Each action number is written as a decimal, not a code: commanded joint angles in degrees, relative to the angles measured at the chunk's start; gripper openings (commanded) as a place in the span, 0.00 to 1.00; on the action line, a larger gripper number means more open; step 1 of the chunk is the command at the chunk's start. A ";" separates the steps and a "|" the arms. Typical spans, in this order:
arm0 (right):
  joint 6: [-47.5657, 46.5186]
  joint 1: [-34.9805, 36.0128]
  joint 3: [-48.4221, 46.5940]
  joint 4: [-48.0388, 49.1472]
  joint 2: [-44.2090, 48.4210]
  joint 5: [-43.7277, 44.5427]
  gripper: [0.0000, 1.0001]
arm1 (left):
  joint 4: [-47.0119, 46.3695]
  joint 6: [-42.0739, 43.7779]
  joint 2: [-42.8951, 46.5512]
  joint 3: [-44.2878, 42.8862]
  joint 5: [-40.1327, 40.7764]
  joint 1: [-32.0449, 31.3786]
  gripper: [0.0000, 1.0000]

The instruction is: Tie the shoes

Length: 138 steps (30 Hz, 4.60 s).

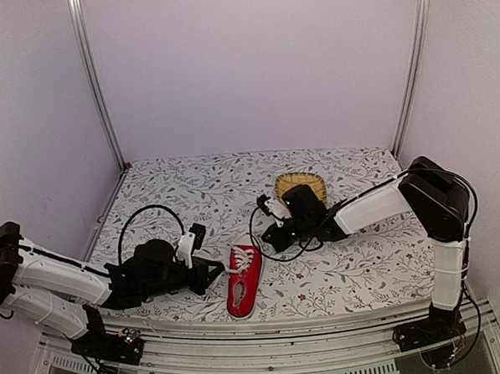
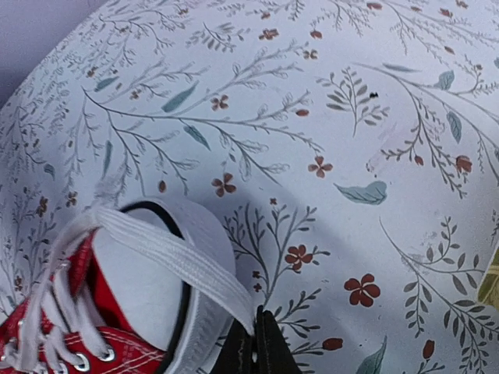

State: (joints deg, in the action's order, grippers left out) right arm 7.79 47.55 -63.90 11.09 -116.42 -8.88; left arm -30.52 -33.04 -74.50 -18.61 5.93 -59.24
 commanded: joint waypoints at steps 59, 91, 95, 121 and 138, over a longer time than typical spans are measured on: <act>2.92 12.75 -1.17 2.75 6.84 -15.53 0.03 | -0.28 -1.90 -2.97 -3.95 0.58 -1.96 0.00; 7.04 12.74 4.48 4.82 12.34 -7.20 0.02 | 18.55 13.22 -15.58 -13.03 -8.16 13.31 0.36; 6.99 12.68 4.32 4.90 12.17 -7.21 0.02 | 18.69 13.73 -16.13 -13.25 -8.58 12.83 0.36; 8.85 11.33 4.25 6.52 12.10 -9.00 0.02 | 27.01 1.12 -0.77 -13.27 -7.20 2.88 0.00; 10.47 9.58 2.10 8.16 9.32 -12.65 0.02 | 19.53 -16.87 3.04 -20.19 -17.19 -6.62 0.00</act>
State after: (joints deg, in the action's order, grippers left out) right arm 17.28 57.23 -59.94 17.34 -106.06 -20.29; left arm -4.05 -44.03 -70.78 -37.04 -7.94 -64.93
